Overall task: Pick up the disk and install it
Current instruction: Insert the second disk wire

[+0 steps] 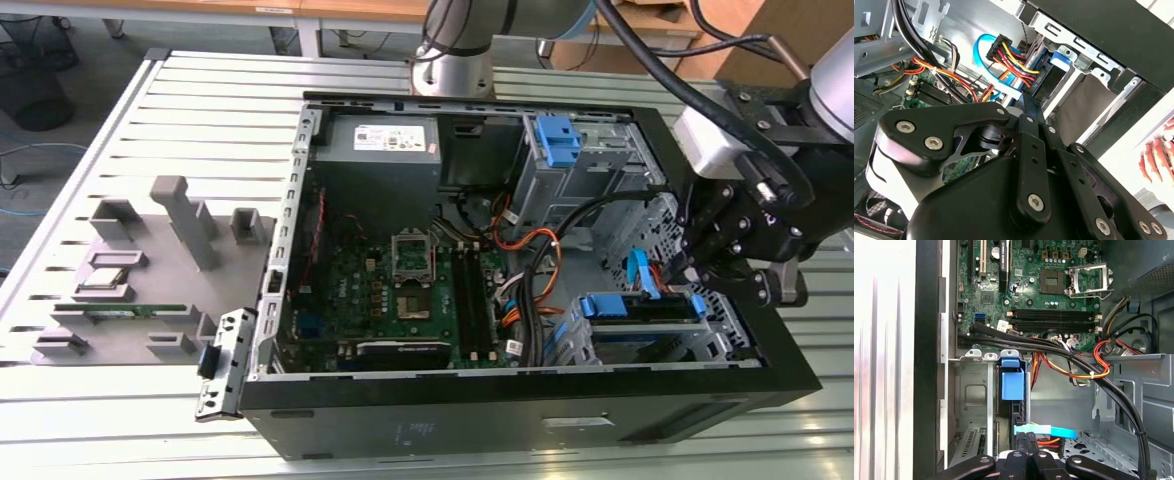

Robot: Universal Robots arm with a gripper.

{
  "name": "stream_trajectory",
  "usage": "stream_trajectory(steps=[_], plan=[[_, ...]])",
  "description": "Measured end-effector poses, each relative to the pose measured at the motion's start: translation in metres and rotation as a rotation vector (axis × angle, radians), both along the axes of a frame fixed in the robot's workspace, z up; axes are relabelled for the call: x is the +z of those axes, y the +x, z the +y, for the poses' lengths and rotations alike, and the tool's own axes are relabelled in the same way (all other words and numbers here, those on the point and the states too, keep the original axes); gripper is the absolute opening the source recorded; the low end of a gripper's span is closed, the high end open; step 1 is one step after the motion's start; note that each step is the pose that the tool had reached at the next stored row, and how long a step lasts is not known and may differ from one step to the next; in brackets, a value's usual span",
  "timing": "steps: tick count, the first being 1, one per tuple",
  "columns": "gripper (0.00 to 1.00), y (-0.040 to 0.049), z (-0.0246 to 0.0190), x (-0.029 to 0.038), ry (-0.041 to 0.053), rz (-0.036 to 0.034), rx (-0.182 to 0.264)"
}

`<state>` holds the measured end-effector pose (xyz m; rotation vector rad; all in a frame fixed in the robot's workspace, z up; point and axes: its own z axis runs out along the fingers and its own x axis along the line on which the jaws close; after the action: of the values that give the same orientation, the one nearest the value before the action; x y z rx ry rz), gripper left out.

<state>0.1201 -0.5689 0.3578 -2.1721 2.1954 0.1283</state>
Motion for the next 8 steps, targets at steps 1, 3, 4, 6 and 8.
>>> stream_trajectory(steps=[1, 3, 4, 6, 8], plan=[[0.10, 0.0000, 0.0001, 0.0002, -0.0003, 0.0000, 0.000], [0.10, -0.0001, 0.0001, 0.0016, -0.0004, 0.0000, 0.000], [0.10, -0.0001, 0.0001, 0.0026, -0.0001, 0.0000, 0.000], [0.10, -0.0001, 0.0001, 0.0034, 0.0002, 0.0000, -0.001], [0.10, -0.0004, 0.0001, 0.0034, 0.0002, 0.0000, -0.001]])
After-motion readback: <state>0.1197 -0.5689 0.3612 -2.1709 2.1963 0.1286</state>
